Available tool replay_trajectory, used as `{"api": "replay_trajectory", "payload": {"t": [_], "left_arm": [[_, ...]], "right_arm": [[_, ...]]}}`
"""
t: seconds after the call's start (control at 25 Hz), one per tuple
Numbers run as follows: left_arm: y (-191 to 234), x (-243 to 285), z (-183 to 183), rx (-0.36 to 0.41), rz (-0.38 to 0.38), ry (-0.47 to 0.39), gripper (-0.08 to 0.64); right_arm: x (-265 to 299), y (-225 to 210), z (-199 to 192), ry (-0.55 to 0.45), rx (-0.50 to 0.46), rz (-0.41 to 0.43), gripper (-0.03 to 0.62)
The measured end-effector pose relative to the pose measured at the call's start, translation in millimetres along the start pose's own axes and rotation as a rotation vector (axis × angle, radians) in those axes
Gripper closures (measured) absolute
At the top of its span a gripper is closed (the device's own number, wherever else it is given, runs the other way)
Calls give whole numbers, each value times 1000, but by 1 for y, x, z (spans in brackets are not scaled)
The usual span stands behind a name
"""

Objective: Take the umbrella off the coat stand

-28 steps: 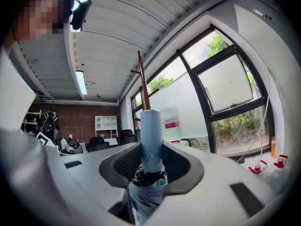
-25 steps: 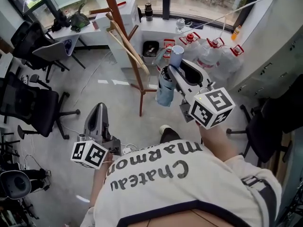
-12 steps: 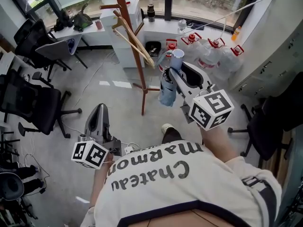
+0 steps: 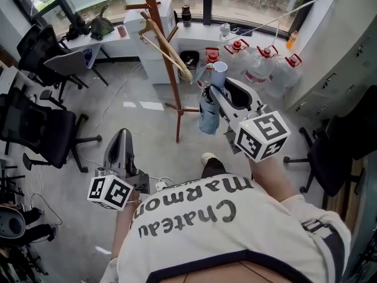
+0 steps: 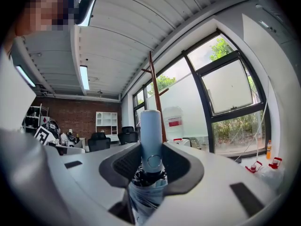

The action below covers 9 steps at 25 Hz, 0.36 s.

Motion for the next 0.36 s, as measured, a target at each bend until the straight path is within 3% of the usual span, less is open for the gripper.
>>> {"api": "replay_trajectory", "payload": {"t": [0.36], "left_arm": [[-6, -6, 0, 0, -9, 0, 536]], "right_arm": [[-7, 2, 2, -2, -12, -5, 440]]}}
Point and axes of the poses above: the fingertips, and each gripper's own axes: x forward along the fingers, y to its left, z out of its top, the point moved 8 cm from there along -x, backward along the fingers, and after that the axes turned 3 degrees about x, right-handed, at the moved point
